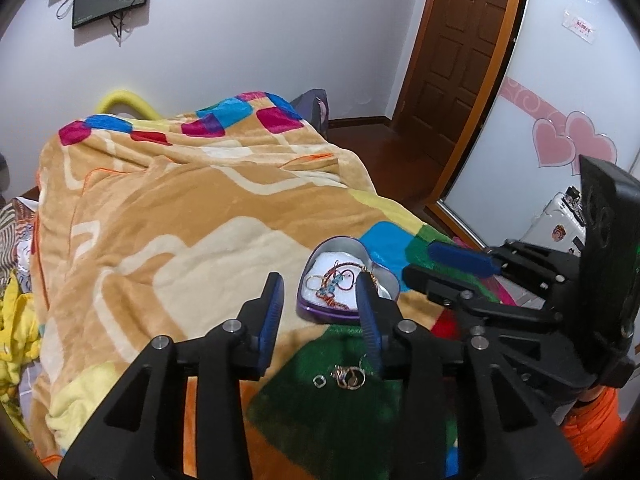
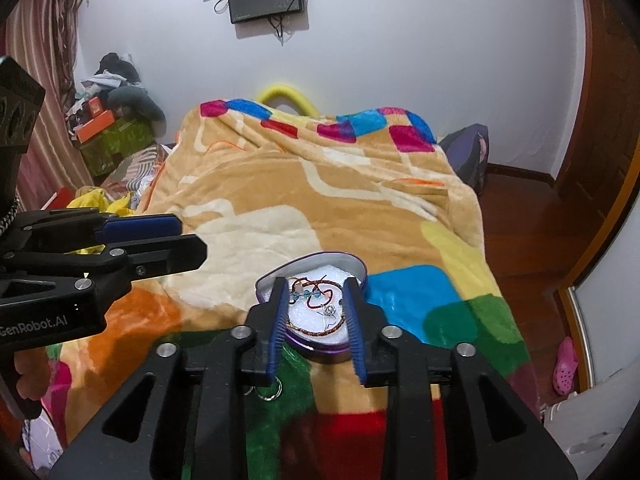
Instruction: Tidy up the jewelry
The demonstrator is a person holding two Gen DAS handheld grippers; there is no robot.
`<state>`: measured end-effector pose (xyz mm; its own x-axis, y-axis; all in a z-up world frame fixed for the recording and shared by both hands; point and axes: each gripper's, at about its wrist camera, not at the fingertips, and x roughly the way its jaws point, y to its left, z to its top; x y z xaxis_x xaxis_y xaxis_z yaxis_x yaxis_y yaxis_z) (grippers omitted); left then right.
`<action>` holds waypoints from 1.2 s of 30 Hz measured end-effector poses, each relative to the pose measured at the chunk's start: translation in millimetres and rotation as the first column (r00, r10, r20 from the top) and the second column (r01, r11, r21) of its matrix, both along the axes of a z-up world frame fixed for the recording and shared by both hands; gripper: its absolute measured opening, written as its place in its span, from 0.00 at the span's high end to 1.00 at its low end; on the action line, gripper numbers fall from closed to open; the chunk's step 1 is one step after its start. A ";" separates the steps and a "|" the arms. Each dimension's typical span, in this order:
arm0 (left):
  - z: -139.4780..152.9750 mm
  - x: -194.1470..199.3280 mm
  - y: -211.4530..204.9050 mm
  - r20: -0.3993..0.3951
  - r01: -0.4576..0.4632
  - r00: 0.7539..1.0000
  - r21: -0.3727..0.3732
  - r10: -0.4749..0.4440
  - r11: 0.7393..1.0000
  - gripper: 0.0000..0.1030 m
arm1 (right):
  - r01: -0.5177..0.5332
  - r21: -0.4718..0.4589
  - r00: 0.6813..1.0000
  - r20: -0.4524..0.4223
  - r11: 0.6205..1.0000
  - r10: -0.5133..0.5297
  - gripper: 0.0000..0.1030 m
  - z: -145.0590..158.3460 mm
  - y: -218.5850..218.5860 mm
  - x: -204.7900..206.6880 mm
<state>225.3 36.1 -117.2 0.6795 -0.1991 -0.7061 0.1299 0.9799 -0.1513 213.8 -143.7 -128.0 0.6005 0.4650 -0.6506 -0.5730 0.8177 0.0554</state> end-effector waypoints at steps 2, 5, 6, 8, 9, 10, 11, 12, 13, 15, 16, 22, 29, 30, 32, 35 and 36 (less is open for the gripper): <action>1.5 -7.5 1.2 -0.002 -0.004 1.000 0.003 0.004 1.000 0.63 | 0.006 0.008 1.000 0.007 1.000 -0.006 0.64 2.6 -2.6 -4.2; 0.8 -17.0 3.8 -0.006 -0.013 1.000 0.009 0.013 1.000 0.60 | 0.012 0.014 1.000 0.008 1.000 -0.013 0.64 5.2 -6.2 -10.5; 0.0 -20.8 5.1 -0.008 -0.017 1.000 0.011 0.017 1.000 0.59 | 0.015 0.015 1.000 0.008 1.000 -0.015 0.64 5.2 -7.3 -13.0; -2.9 -27.4 6.8 -0.017 -0.022 1.000 0.011 0.022 1.000 0.58 | 0.018 0.019 1.000 0.004 1.000 -0.018 0.64 4.1 -9.3 -17.3; -5.6 -30.7 7.9 -0.026 -0.023 0.999 0.012 0.024 1.000 0.58 | 0.018 0.020 1.000 -0.002 1.000 -0.018 0.64 2.3 -10.2 -19.4; -8.1 -32.8 9.2 -0.034 -0.024 0.999 0.014 0.024 1.000 0.58 | 0.018 0.019 1.000 -0.006 1.000 -0.018 0.63 0.6 -10.7 -21.5; -11.6 -35.5 9.9 -0.045 -0.025 0.999 0.018 0.025 1.000 0.58 | 0.019 0.018 1.000 -0.011 1.000 -0.018 0.63 -1.2 -11.4 -23.4; -15.4 -38.2 10.5 -0.055 -0.025 0.998 0.020 0.026 0.999 0.58 | 0.018 0.017 1.000 -0.018 1.000 -0.018 0.63 -3.3 -11.5 -24.7; -18.6 -40.1 10.6 -0.063 -0.024 0.998 0.021 0.025 0.999 0.58 | 0.017 0.016 1.000 -0.024 1.000 -0.017 0.63 -5.5 -11.6 -25.8; -25.5 -43.8 11.1 -0.080 -0.023 0.997 0.022 0.025 0.999 0.58 | 0.015 0.009 0.999 -0.041 1.000 -0.015 0.63 -12.8 -10.7 -28.2; -29.3 -45.4 11.3 -0.090 -0.022 0.996 0.022 0.024 1.000 0.58 | 0.015 0.004 0.999 -0.047 1.000 -0.015 0.63 -15.6 -10.6 -29.3; -53.9 -50.0 9.1 -0.138 -0.010 0.990 0.019 0.013 1.000 0.58 | -0.003 -0.012 0.992 -0.124 1.000 0.001 0.63 -42.3 -6.8 -31.6; -83.8 -43.1 2.2 -0.200 0.002 0.980 0.010 0.000 1.000 0.59 | -0.046 -0.053 0.980 -0.196 0.998 0.035 0.63 -72.8 3.8 -32.5; -86.3 -41.7 1.6 -0.204 0.006 0.979 0.011 -0.004 1.000 0.62 | -0.059 -0.059 0.978 -0.203 0.997 0.046 0.63 -76.5 6.1 -32.7; -91.3 -37.7 -0.1 -0.216 0.016 0.976 0.009 -0.014 1.000 0.68 | -0.066 -0.061 0.978 -0.200 0.996 0.053 0.64 -79.0 7.9 -32.8; -97.7 -30.6 -3.1 -0.235 0.030 0.972 0.009 -0.027 0.999 0.78 | -0.071 -0.063 0.981 -0.184 0.995 0.059 0.65 -79.5 8.4 -32.0; -99.4 -28.7 -4.3 -0.238 0.035 0.971 0.012 -0.032 0.999 0.78 | -0.073 -0.060 0.981 -0.182 0.996 0.061 0.67 -80.0 8.3 -31.2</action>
